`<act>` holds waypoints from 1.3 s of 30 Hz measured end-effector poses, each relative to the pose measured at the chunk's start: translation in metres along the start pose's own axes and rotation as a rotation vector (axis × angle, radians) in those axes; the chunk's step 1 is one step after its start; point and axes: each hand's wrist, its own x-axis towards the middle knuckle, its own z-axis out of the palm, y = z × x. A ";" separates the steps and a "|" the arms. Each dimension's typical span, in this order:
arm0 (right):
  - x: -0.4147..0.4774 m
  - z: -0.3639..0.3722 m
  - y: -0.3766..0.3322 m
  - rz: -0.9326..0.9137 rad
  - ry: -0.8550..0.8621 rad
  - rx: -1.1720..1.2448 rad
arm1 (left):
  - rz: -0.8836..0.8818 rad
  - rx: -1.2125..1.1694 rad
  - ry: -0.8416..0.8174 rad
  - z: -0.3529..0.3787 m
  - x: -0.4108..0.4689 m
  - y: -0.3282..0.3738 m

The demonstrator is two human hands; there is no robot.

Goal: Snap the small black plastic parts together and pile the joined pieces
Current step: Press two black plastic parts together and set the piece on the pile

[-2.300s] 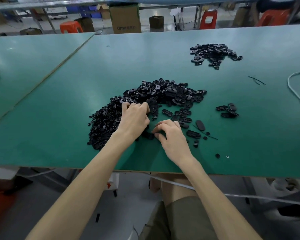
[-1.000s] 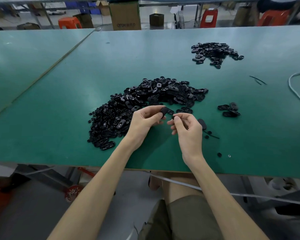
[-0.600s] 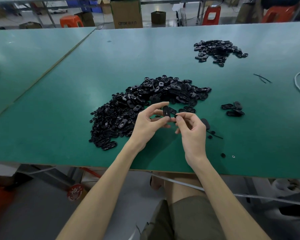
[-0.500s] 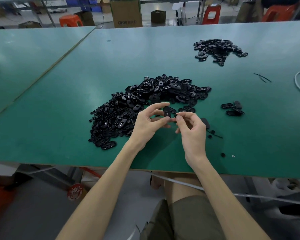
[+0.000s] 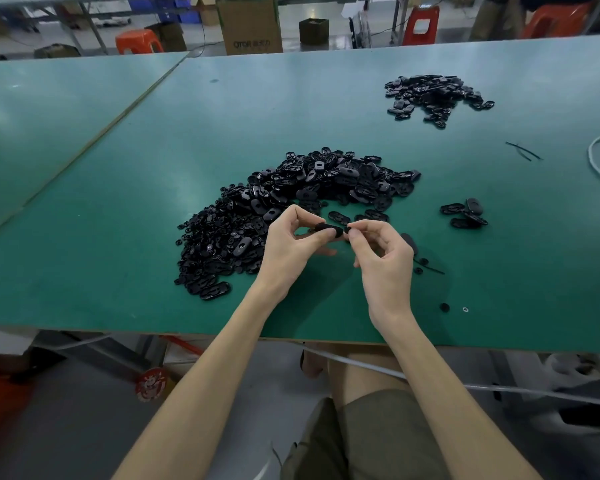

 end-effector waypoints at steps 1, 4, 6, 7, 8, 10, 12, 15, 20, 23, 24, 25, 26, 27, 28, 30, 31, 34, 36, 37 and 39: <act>0.000 0.000 0.000 0.002 -0.001 -0.001 | 0.002 0.002 0.009 0.000 0.000 0.000; 0.000 0.000 0.001 -0.004 -0.019 -0.033 | -0.012 0.001 -0.003 -0.002 0.000 -0.001; -0.001 0.000 0.000 -0.006 -0.012 -0.054 | -0.019 -0.020 -0.016 -0.002 0.000 0.000; -0.001 0.000 -0.001 -0.005 0.000 -0.060 | -0.022 -0.039 -0.021 -0.002 0.000 0.000; -0.001 0.000 -0.001 -0.004 0.013 -0.067 | -0.025 -0.057 -0.026 -0.002 0.000 0.001; -0.001 0.000 -0.002 -0.008 0.028 -0.082 | -0.028 -0.076 -0.030 -0.001 0.000 0.001; -0.001 0.000 -0.002 -0.029 0.018 -0.105 | -0.030 -0.076 -0.037 -0.001 0.000 0.001; -0.001 0.001 -0.003 -0.057 0.007 -0.132 | -0.025 -0.066 -0.063 0.000 0.000 0.002; -0.002 0.001 -0.004 -0.057 0.017 -0.138 | -0.018 -0.055 -0.078 0.001 -0.001 0.003; -0.002 0.001 -0.004 -0.050 0.013 -0.149 | -0.016 -0.049 -0.077 0.000 -0.001 0.003; -0.002 0.001 -0.004 -0.049 0.011 -0.156 | -0.017 -0.046 -0.075 0.000 -0.001 0.003; -0.002 0.002 -0.004 -0.050 0.008 -0.166 | -0.018 -0.043 -0.072 0.000 -0.001 0.003; -0.002 0.002 -0.004 -0.052 0.004 -0.176 | -0.018 -0.041 -0.069 0.000 -0.001 0.003; -0.003 0.002 -0.004 -0.053 0.004 -0.182 | -0.019 -0.039 -0.067 0.000 -0.001 0.003; -0.003 0.002 -0.004 -0.052 0.007 -0.184 | -0.019 -0.038 -0.067 0.000 -0.001 0.003; -0.003 0.002 -0.004 -0.037 0.020 -0.177 | -0.020 -0.039 -0.071 0.000 -0.002 0.003; -0.004 0.002 -0.004 -0.028 0.024 -0.174 | -0.020 -0.040 -0.071 0.000 -0.002 0.003; -0.004 0.002 -0.004 -0.014 0.022 -0.165 | -0.027 -0.045 -0.070 0.000 -0.002 0.003; -0.004 0.001 -0.004 -0.015 0.020 -0.161 | -0.032 -0.042 -0.078 0.000 -0.002 0.003; -0.004 0.001 -0.004 -0.015 0.018 -0.157 | -0.033 -0.041 -0.083 0.000 -0.003 0.003; -0.004 0.001 -0.005 -0.012 0.010 -0.152 | -0.032 -0.042 -0.084 0.000 -0.003 0.003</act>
